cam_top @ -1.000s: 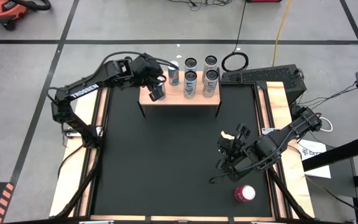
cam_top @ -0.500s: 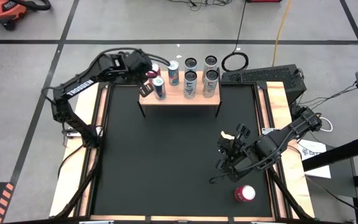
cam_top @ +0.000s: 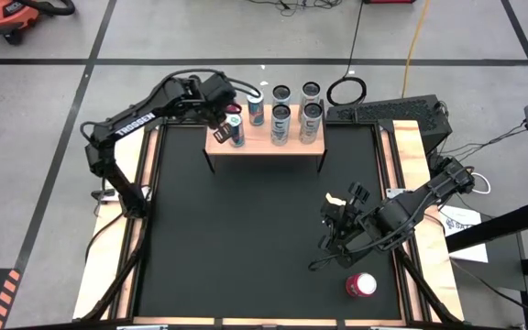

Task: Place canned beverage on shelf
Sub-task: Put the blue soda can on the shelf aligned with the other blue soda can

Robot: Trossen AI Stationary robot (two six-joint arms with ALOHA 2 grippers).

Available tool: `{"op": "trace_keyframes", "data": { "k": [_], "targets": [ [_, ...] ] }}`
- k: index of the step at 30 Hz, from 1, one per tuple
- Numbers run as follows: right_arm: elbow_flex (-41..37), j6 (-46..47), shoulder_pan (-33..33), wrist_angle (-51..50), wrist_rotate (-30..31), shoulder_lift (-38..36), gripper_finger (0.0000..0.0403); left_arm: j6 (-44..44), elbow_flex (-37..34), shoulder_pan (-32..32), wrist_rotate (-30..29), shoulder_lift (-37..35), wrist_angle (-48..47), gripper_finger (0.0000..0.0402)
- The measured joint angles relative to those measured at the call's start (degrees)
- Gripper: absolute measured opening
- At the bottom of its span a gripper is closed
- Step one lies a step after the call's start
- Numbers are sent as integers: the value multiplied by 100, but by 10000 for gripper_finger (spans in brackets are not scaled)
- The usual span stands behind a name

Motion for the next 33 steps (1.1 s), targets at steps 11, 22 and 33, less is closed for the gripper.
{"op": "trace_keyframes", "data": {
  "k": [11,22,33],
  "targets": [
    [0,-11,2,-2,-2,0,0,52,0,-2,90,119,324,60],
    [0,-15,0,0,-2,0,0,201,0,-7,421,121,437,60],
    [0,-20,0,-2,-2,0,0,208,0,-2,603,319,674,60]
  ]
}}
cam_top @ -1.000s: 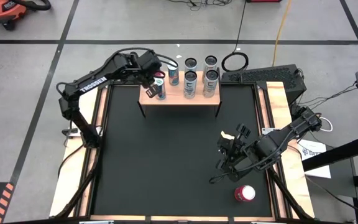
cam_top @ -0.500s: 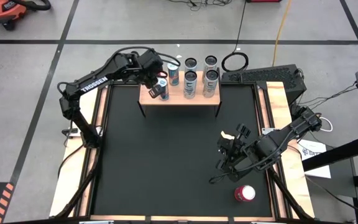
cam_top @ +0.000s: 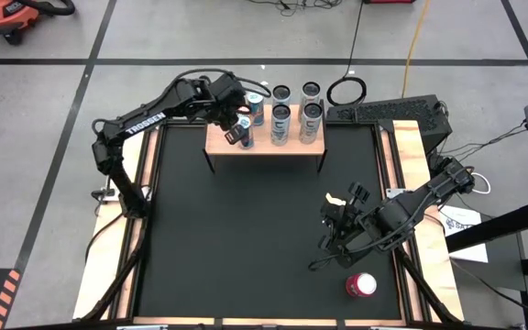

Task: Place canned beverage on shelf
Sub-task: Put the blue soda can on the shelf aligned with the other blue soda can, then put the red soda can on the shelf aligned with the other red soda can

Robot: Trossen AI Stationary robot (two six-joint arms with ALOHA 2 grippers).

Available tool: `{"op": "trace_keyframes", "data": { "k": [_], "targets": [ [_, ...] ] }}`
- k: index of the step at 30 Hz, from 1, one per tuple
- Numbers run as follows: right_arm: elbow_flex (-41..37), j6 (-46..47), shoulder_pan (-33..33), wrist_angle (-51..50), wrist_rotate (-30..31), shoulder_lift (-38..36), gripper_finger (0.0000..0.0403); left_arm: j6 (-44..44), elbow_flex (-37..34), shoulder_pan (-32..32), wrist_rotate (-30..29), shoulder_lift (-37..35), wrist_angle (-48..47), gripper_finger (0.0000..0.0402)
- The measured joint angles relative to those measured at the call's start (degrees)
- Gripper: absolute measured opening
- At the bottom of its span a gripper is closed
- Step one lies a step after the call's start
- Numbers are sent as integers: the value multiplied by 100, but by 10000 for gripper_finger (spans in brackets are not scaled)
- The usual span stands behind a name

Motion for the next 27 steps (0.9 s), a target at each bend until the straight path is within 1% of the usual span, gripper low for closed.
{"op": "trace_keyframes", "data": {
  "k": [9,15,21,27],
  "targets": [
    [0,-2,0,0,0,0,0,47,0,-94,99,519,50,60],
    [0,-24,2,-2,0,0,0,146,0,-185,70,588,221,60],
    [0,-24,1,-2,-2,0,0,249,0,-193,-177,388,222,60],
    [0,6,2,-2,-4,0,0,256,-2,-188,-355,-21,98,60]
  ]
}}
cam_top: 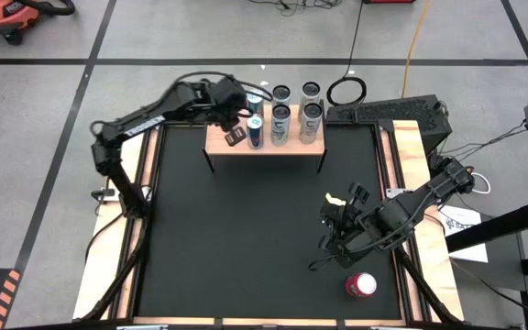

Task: Place canned beverage on shelf
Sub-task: Put the red soda can on the shelf aligned with the other red soda can

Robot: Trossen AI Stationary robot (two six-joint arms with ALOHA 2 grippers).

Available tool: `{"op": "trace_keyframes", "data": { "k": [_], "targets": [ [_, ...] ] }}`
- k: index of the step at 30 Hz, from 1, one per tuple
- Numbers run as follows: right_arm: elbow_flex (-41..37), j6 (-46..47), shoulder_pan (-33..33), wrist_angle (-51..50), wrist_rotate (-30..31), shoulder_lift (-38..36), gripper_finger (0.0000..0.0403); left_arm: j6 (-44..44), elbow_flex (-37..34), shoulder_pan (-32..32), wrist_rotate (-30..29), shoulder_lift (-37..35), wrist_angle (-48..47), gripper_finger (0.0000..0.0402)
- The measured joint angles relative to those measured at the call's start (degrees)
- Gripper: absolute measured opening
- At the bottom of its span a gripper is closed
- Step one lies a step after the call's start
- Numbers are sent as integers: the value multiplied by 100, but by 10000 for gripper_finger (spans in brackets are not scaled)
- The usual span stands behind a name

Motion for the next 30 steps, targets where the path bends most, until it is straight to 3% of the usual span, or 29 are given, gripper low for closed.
{"op": "trace_keyframes", "data": {
  "k": [6,11,20,25,30],
  "targets": [
    [0,16,-2,13,-575,0,0,-196,0,-23,2,-559,-591,60],
    [0,60,0,190,-591,0,0,-437,0,-197,30,-933,-1009,60],
    [0,1233,377,50,-592,0,0,-822,-41,-882,136,-1369,-1005,60],
    [0,1857,838,-80,-552,49,0,-998,-546,-1343,112,-1767,-1002,60],
    [0,2560,1310,-296,-136,141,0,-1391,-1432,-1733,-346,-2294,-952,60]
  ]
}}
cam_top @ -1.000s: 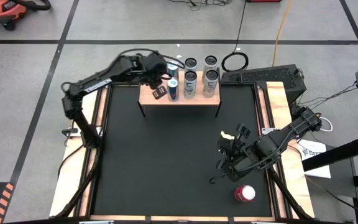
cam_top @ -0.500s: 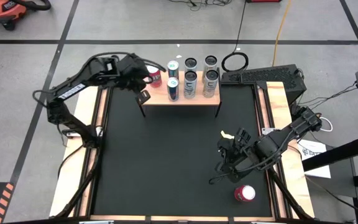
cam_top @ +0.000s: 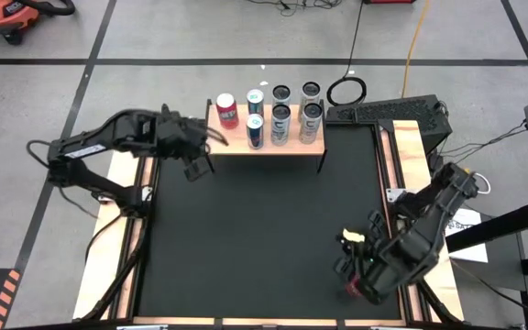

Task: Place canned beverage on shelf
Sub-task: Put the red soda can on the shelf aligned with the other red soda can

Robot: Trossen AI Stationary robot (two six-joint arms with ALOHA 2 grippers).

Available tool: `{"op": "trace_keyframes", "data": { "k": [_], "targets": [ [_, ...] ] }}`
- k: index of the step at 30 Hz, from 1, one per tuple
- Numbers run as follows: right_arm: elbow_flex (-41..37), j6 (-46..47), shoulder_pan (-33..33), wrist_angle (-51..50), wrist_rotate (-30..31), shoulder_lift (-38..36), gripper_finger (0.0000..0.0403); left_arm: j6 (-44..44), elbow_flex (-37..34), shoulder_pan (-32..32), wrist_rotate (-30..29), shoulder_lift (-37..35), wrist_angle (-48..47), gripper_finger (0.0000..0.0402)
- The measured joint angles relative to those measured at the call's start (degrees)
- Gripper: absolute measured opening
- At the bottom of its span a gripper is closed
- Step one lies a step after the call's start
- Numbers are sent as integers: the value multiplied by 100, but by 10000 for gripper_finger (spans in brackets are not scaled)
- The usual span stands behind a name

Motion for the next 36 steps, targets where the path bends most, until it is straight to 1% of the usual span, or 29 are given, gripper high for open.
{"op": "trace_keyframes", "data": {
  "k": [2,8,15,17,20,23,25,28,33,36],
  "targets": [
    [0,213,172,-7,194,63,0,-179,-449,-107,-154,-307,74,60],
    [0,675,644,-16,670,340,0,-651,-1950,-369,-192,-1328,738,60],
    [-2,1127,922,-19,1154,830,0,-1103,-3553,-609,-275,-2442,2022,60],
    [-2,1214,976,-20,1405,1000,0,-1177,-3956,-700,-277,-2666,2441,60],
    [-2,1226,1033,-17,1953,1260,0,-1175,-4495,-848,-275,-2914,3148,60],
    [-76,1233,1029,-13,2313,1454,0,-1175,-4898,-997,-264,-3039,3703,60],
    [-253,1331,1029,-17,2440,1535,0,-1174,-5133,-1121,-262,-3075,4091,60],
    [-748,1801,1034,-16,2603,1559,0,-1136,-5447,-1304,-255,-3086,4823,60],
    [-1860,3268,1064,-16,3122,1373,0,-853,-5835,-1605,-244,-3085,5891,60],
    [-2384,4009,1111,-23,3480,1102,0,-743,-5882,-1724,-234,-3081,6209,60]
  ]
}}
